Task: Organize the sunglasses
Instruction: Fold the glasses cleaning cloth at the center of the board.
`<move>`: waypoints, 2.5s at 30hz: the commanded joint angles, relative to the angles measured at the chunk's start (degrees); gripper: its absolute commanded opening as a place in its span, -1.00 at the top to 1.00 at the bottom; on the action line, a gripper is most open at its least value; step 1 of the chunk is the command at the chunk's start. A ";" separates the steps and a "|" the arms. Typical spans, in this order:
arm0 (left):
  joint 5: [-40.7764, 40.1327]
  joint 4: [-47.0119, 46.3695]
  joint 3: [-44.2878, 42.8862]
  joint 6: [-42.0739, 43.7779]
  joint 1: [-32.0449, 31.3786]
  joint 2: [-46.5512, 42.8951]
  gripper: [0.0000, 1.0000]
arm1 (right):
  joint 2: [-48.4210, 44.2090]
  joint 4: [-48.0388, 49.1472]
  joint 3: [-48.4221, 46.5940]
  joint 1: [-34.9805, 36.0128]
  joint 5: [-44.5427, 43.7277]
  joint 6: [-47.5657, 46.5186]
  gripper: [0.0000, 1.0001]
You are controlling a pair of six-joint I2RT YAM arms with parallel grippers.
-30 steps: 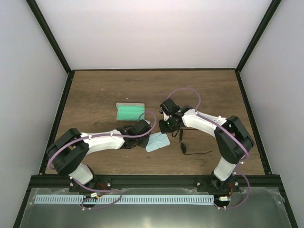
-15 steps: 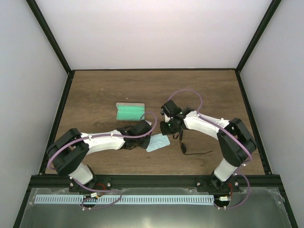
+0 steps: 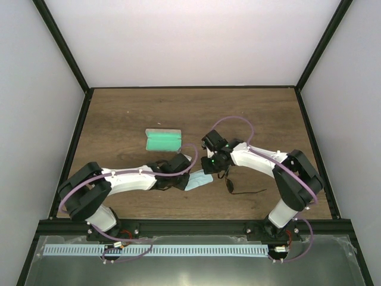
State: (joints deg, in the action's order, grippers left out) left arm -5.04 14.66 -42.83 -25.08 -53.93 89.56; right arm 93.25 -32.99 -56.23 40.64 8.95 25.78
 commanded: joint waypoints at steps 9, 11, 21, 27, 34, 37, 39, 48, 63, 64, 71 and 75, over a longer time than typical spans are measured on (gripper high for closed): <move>0.80 -0.77 1.80 -0.20 -1.71 -2.53 0.91 | -1.61 0.03 0.80 0.36 -0.61 0.20 0.99; 0.84 -0.81 1.92 -0.26 -1.85 -2.63 0.91 | -1.79 -0.10 1.02 0.40 -0.64 0.23 0.99; 1.06 -0.88 2.73 0.22 -3.63 -4.93 0.90 | -2.97 -0.85 1.03 0.40 -1.56 0.80 0.99; 0.95 -0.51 3.38 0.46 -5.09 -5.97 0.90 | -2.68 -0.60 0.77 0.40 -1.35 0.82 0.99; 0.99 -0.69 4.53 0.27 -5.52 -6.16 0.90 | -2.46 -0.71 0.87 0.40 -1.57 0.81 0.99; 0.12 -0.64 4.82 -0.41 -5.54 -6.17 0.86 | -2.46 -0.77 0.70 0.45 -1.57 0.85 0.99; -1.54 -0.20 4.70 -0.99 -5.55 -6.18 0.85 | -2.46 -0.77 0.65 0.41 -1.49 0.93 0.99; -4.84 1.38 1.37 -0.65 -5.57 -3.57 0.85 | -2.12 -1.01 -0.80 0.40 -1.29 1.06 0.99; -3.58 0.20 5.21 -1.40 -5.54 -11.80 0.22 | -3.16 -1.10 -1.07 0.40 -1.18 0.38 0.69; -3.96 0.32 5.41 -1.72 -5.56 -12.70 0.17 | -3.04 -0.99 -1.34 0.40 -1.01 0.39 0.69; -4.02 -0.12 6.26 -2.26 -5.46 -14.40 -0.03 | -0.74 1.33 -2.50 1.85 2.01 1.26 0.69; -3.82 -0.62 6.72 -2.30 -5.40 -13.78 -0.05 | 1.34 1.33 -4.75 3.94 1.99 1.81 0.70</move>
State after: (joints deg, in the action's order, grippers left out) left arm -8.86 15.31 -37.15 -27.00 -59.20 75.50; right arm 92.75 -32.82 -57.06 42.48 9.98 26.72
